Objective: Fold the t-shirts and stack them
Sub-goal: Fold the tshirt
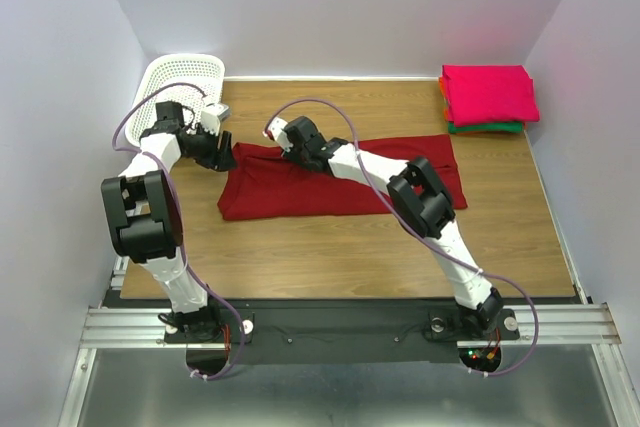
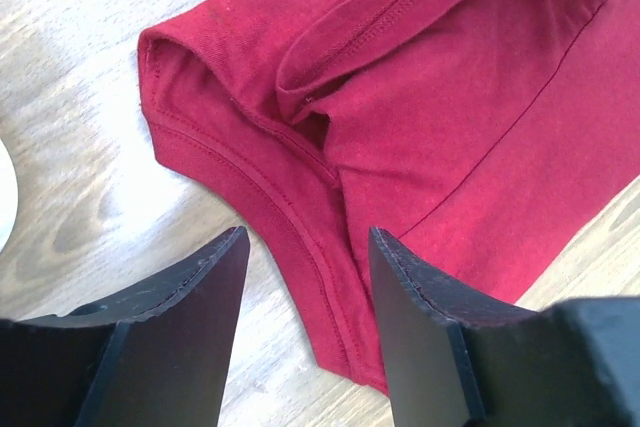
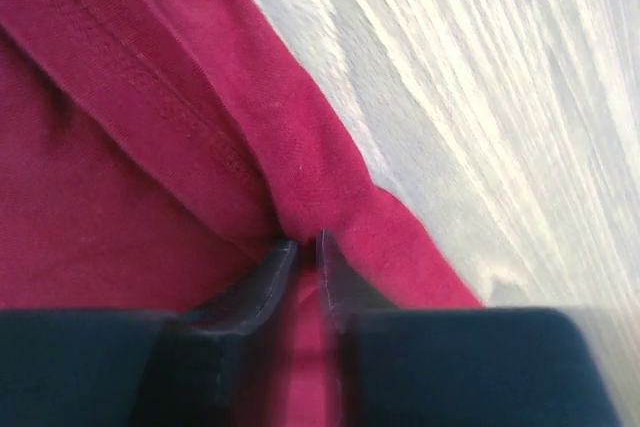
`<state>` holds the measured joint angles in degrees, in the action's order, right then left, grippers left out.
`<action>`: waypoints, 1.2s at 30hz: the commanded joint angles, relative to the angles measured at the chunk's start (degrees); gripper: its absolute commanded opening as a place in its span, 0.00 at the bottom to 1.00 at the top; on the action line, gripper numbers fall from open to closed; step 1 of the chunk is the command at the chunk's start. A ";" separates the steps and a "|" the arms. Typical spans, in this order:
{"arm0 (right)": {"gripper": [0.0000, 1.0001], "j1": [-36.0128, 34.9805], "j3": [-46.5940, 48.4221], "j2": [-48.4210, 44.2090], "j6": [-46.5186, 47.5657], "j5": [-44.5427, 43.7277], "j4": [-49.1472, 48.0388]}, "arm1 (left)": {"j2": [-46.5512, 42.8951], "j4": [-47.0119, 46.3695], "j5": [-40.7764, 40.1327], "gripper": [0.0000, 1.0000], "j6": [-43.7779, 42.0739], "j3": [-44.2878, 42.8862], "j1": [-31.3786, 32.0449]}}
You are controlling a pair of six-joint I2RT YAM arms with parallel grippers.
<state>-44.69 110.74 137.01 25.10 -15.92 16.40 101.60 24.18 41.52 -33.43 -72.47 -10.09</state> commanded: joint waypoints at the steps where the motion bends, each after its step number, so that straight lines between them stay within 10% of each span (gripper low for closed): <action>1: 0.60 0.57 -3.32 -5.08 -1.72 -2.45 -1.11 | -2.90 -0.11 -1.61 0.61 1.62 -0.74 0.86; 12: 0.70 6.79 -17.63 -26.35 -4.54 2.73 2.56 | -11.77 1.39 -12.68 0.61 3.02 7.24 9.90; 30: 0.39 22.63 -47.35 -33.13 -4.89 8.80 14.27 | 1.74 6.23 -31.40 0.36 6.62 6.82 20.46; 36: 0.29 20.36 -49.56 -29.96 -2.78 18.87 23.56 | 15.15 6.83 -37.28 0.29 4.87 -7.45 19.76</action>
<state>-22.28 65.08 103.11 21.12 -5.54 29.39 106.30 31.27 11.44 -26.96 -70.46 10.17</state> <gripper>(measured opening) 0.312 0.317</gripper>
